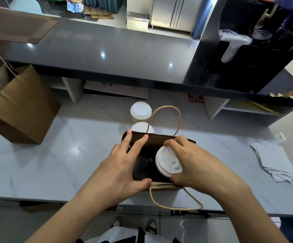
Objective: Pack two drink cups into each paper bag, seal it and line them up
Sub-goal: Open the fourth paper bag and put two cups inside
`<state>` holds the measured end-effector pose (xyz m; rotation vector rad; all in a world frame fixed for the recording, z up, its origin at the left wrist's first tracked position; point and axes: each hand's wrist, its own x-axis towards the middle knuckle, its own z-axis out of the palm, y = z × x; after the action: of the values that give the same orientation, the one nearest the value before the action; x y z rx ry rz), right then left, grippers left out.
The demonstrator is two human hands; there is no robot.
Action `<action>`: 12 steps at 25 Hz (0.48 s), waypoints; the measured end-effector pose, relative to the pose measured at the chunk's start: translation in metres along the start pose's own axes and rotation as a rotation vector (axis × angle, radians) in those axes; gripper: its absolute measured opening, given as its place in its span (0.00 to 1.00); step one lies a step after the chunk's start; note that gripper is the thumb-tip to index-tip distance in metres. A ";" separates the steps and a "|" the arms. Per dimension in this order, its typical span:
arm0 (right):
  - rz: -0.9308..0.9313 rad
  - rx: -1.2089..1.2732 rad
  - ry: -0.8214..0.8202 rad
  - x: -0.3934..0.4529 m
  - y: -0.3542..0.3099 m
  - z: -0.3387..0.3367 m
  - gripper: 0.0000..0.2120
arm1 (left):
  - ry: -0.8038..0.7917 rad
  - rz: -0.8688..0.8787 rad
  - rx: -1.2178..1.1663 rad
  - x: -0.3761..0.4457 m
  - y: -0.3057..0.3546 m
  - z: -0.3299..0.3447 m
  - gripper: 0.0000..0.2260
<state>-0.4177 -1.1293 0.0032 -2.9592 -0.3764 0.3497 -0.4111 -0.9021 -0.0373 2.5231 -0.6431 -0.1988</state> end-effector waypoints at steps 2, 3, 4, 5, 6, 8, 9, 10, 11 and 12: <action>0.009 -0.069 -0.013 0.005 0.002 0.006 0.34 | 0.002 0.001 0.003 0.000 0.000 0.000 0.48; 0.014 -0.102 -0.022 0.007 0.003 0.010 0.34 | 0.002 0.001 0.005 0.000 -0.001 0.000 0.48; 0.018 -0.127 -0.029 0.010 0.005 0.013 0.33 | 0.004 0.001 0.004 0.000 -0.001 0.000 0.48; 0.024 -0.145 -0.035 0.012 0.006 0.017 0.32 | 0.005 0.001 0.003 -0.001 -0.001 0.000 0.49; 0.029 -0.158 -0.039 0.014 0.006 0.020 0.31 | 0.008 0.002 0.003 -0.001 -0.001 0.001 0.49; 0.029 -0.186 -0.043 0.018 0.007 0.026 0.32 | 0.012 0.009 0.008 -0.001 -0.001 0.001 0.48; 0.023 -0.198 -0.037 0.020 0.008 0.029 0.32 | 0.013 0.011 0.010 -0.001 -0.001 0.001 0.48; 0.019 -0.204 -0.025 0.022 0.008 0.031 0.32 | 0.015 0.013 0.010 -0.001 -0.002 0.002 0.48; 0.016 -0.207 -0.011 0.023 0.009 0.033 0.32 | 0.017 0.015 0.009 -0.001 -0.002 0.002 0.48; 0.013 -0.213 0.001 0.025 0.009 0.034 0.32 | 0.020 0.017 0.008 -0.001 -0.002 0.002 0.48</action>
<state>-0.4008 -1.1283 -0.0366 -3.1709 -0.4188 0.3282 -0.4118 -0.9009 -0.0407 2.5234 -0.6585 -0.1647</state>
